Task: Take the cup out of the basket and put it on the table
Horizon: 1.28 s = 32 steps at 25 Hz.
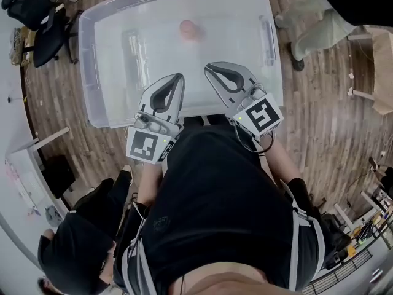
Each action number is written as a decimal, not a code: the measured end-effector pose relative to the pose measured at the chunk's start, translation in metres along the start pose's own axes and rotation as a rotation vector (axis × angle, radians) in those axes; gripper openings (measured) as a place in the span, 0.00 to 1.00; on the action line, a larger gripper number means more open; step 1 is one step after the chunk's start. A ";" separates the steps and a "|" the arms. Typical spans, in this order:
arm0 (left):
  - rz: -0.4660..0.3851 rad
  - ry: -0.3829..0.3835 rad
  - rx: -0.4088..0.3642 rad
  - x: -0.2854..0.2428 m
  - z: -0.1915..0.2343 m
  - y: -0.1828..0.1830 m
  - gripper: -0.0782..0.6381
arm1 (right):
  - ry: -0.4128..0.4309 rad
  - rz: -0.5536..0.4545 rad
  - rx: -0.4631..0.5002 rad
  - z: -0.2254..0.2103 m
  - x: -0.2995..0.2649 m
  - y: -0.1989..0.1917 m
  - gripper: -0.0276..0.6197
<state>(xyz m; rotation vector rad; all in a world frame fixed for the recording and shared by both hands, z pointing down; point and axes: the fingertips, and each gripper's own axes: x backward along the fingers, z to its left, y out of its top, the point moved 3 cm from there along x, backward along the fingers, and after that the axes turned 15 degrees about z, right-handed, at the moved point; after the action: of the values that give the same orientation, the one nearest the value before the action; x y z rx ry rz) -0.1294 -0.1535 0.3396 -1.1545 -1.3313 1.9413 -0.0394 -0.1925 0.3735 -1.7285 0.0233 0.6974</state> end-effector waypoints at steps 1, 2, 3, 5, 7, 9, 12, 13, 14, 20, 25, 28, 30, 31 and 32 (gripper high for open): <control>0.002 -0.004 0.000 0.000 0.004 0.000 0.13 | 0.005 -0.001 0.004 0.000 -0.005 0.002 0.07; 0.002 -0.007 0.000 0.000 0.008 0.001 0.13 | 0.009 -0.008 0.004 0.000 -0.009 0.005 0.07; 0.000 -0.011 -0.002 -0.001 0.012 0.001 0.13 | 0.009 -0.014 0.004 0.000 -0.014 0.008 0.07; -0.003 -0.019 -0.002 -0.002 0.018 0.003 0.13 | 0.002 -0.002 0.011 -0.003 -0.023 0.010 0.07; -0.004 -0.025 0.001 -0.004 0.022 0.003 0.13 | -0.003 0.025 0.024 -0.006 -0.030 0.010 0.07; -0.003 -0.031 0.004 -0.004 0.025 0.002 0.13 | -0.001 0.057 0.040 -0.010 -0.040 0.008 0.11; -0.001 -0.038 0.010 -0.005 0.038 0.001 0.13 | 0.001 0.114 0.067 -0.019 -0.062 0.005 0.19; 0.000 -0.039 0.014 -0.004 0.042 0.001 0.13 | -0.002 0.133 0.075 -0.022 -0.070 0.004 0.21; 0.000 -0.040 0.018 -0.004 0.046 0.001 0.13 | -0.005 0.153 0.084 -0.026 -0.078 0.002 0.22; 0.000 -0.042 0.030 0.001 0.058 -0.002 0.13 | -0.010 0.282 0.134 -0.045 -0.116 -0.019 0.34; -0.006 -0.035 0.037 0.006 0.069 -0.004 0.13 | -0.014 0.368 0.153 -0.063 -0.150 -0.039 0.42; -0.003 -0.027 0.043 0.010 0.075 -0.008 0.13 | -0.019 0.414 0.148 -0.075 -0.170 -0.053 0.44; -0.001 -0.020 0.045 0.012 0.079 -0.009 0.13 | -0.019 0.448 0.143 -0.083 -0.183 -0.064 0.46; -0.001 -0.017 0.045 0.013 0.081 -0.010 0.13 | -0.019 0.465 0.140 -0.088 -0.189 -0.069 0.46; 0.000 -0.015 0.047 0.013 0.083 -0.010 0.13 | -0.020 0.483 0.137 -0.091 -0.196 -0.075 0.46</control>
<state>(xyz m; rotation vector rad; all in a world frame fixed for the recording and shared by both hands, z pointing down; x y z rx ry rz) -0.2081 -0.1791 0.3572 -1.1202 -1.2863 1.9744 -0.1318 -0.3196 0.5396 -1.5947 0.4768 1.0390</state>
